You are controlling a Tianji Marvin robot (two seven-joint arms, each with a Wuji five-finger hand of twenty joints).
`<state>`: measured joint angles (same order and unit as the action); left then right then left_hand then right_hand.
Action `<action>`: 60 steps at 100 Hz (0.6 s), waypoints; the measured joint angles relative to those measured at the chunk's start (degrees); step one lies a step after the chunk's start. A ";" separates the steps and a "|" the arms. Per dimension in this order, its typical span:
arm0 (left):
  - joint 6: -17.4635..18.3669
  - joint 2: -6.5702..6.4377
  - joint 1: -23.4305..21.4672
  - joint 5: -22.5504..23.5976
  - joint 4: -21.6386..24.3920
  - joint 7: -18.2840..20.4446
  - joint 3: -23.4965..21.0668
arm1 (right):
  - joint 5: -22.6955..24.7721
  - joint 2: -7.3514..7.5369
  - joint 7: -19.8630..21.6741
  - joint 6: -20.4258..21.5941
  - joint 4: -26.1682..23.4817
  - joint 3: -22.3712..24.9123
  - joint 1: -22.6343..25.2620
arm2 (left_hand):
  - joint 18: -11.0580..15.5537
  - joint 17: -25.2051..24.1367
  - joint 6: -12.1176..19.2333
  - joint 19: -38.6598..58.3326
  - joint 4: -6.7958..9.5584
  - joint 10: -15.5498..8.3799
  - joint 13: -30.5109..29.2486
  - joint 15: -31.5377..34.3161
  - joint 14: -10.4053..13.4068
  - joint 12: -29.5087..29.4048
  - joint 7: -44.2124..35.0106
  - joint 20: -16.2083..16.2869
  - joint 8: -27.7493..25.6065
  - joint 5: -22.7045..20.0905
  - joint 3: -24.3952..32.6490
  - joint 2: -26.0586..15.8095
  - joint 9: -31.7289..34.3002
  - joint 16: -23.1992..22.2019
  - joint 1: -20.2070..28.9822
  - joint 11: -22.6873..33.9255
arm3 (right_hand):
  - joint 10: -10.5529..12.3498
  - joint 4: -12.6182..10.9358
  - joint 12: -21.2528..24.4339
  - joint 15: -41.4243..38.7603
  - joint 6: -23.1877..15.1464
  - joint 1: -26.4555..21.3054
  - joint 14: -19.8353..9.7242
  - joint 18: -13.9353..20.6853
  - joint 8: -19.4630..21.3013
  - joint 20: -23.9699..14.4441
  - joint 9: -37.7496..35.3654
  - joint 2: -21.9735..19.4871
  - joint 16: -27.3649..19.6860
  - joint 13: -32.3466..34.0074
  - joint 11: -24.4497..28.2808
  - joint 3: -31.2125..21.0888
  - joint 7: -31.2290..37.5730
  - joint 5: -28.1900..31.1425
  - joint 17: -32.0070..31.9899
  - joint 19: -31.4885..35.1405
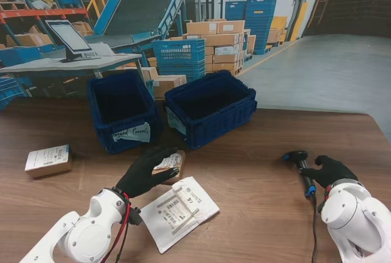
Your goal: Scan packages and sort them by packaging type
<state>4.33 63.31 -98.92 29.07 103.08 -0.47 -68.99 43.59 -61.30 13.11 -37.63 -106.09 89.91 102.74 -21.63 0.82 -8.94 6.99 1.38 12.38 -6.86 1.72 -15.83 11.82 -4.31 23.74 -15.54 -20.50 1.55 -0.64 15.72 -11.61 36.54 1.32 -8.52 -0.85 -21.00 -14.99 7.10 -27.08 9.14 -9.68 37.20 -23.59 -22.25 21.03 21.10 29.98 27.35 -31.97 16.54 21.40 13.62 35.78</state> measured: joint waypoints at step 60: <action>-0.04 -0.04 -0.55 -0.73 0.21 0.79 -1.23 | 4.61 1.25 3.39 7.59 13.07 -3.45 -8.86 | 0.00 0.00 0.00 0.00 0.00 0.00 0.00 0.00 0.00 0.00 0.00 0.00 0.00 0.00 0.00 0.00 0.00 0.00 0.00 0.00 | -0.01 0.00 0.00 -0.52 -0.18 1.12 -0.02 -0.06 0.14 0.75 0.48 0.00 -0.58 -0.19 0.71 -0.07 0.00 0.00 -0.48 0.37</action>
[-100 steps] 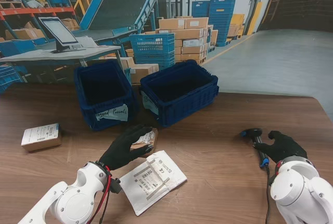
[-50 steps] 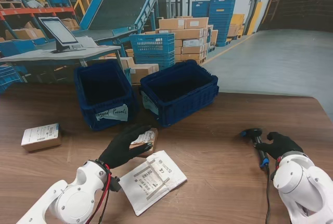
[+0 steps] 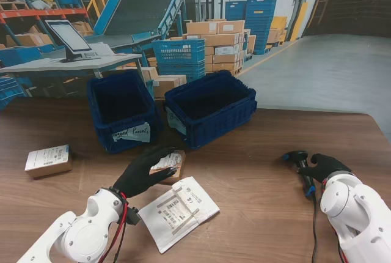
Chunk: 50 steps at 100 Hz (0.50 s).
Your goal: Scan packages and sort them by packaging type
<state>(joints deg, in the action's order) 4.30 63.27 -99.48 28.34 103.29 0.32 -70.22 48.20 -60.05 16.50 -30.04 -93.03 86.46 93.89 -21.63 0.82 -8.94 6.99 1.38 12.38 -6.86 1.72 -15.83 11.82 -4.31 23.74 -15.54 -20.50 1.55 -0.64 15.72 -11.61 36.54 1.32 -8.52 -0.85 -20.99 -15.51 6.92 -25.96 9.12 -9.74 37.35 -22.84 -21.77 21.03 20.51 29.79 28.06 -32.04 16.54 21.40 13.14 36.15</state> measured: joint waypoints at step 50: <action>-0.02 -0.02 -0.52 -0.85 0.24 0.73 -1.28 | -1.05 0.73 0.27 4.32 11.02 -4.14 -7.36 | 0.00 0.00 0.00 0.00 0.00 0.00 0.00 0.00 0.00 0.00 0.00 0.00 0.00 0.00 0.00 0.00 -0.01 0.00 0.00 0.00 | -0.03 0.07 -0.66 -4.43 -0.36 0.08 0.80 -0.96 1.37 -0.14 -0.31 1.42 0.95 -0.17 4.28 0.02 2.61 0.07 0.75 3.63</action>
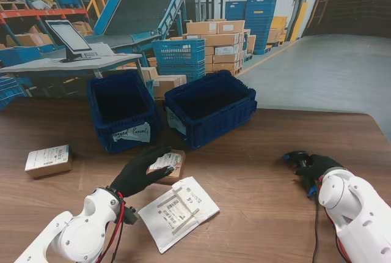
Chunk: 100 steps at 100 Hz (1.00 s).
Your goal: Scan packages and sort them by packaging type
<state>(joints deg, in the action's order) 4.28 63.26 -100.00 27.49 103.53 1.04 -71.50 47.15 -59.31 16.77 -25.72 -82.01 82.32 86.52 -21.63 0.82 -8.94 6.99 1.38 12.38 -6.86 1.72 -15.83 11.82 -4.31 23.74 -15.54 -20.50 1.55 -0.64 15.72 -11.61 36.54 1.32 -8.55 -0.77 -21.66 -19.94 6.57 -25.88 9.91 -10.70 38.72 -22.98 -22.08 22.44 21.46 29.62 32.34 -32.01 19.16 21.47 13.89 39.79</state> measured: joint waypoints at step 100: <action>1.32 0.00 0.38 -2.96 -2.44 1.18 -2.98 | -7.96 -2.50 -14.41 4.29 15.94 -12.01 -12.26 | 0.00 0.00 0.00 0.00 0.00 0.00 0.00 0.00 0.00 0.00 0.00 0.00 0.00 0.00 0.00 0.00 0.00 0.00 0.00 0.00 | 9.16 6.88 -27.66 -44.10 -16.27 -11.34 -10.05 -1.79 22.18 -17.73 -28.82 25.31 26.65 34.19 31.38 -29.48 50.96 12.93 28.02 31.61</action>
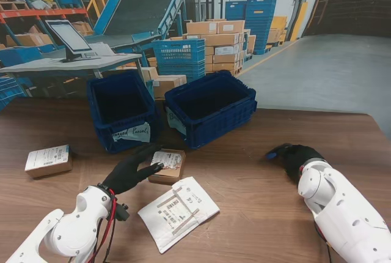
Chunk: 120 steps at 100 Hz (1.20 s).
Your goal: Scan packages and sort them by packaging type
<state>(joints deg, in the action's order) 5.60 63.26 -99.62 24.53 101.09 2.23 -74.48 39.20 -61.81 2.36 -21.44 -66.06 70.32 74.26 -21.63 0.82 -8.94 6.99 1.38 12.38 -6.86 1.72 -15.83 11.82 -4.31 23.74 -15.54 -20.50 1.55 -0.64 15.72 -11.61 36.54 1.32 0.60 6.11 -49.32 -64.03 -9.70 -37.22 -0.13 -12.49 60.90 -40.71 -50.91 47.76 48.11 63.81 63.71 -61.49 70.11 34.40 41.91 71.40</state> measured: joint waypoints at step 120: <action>2.23 0.98 3.86 -2.80 -4.20 -4.67 1.26 | -6.80 -1.12 3.99 1.74 -19.06 0.04 1.86 | 0.00 0.00 0.00 0.00 0.00 0.00 0.00 0.00 0.00 0.00 0.00 0.00 0.00 0.00 0.00 0.00 0.00 0.00 0.00 0.00 | 1.79 -1.10 -5.87 -6.32 -2.17 -0.68 -2.05 1.82 6.75 -5.03 -2.65 5.91 3.52 2.30 4.78 -8.00 1.37 3.63 6.06 6.44</action>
<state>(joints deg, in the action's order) 7.83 64.24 -95.76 21.73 96.89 -2.44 -73.21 32.40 -62.93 6.35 -19.70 -85.12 70.35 76.12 -21.63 0.82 -8.94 6.99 1.38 12.38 -6.86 1.72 -15.83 11.82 -4.31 23.74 -15.54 -20.50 1.55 -0.64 15.72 -11.61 36.54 1.32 2.39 5.01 -55.19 -70.35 -11.87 -37.91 -2.18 -10.66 67.65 -45.74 -53.56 53.67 51.63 66.10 68.49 -69.49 71.48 38.02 47.97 77.84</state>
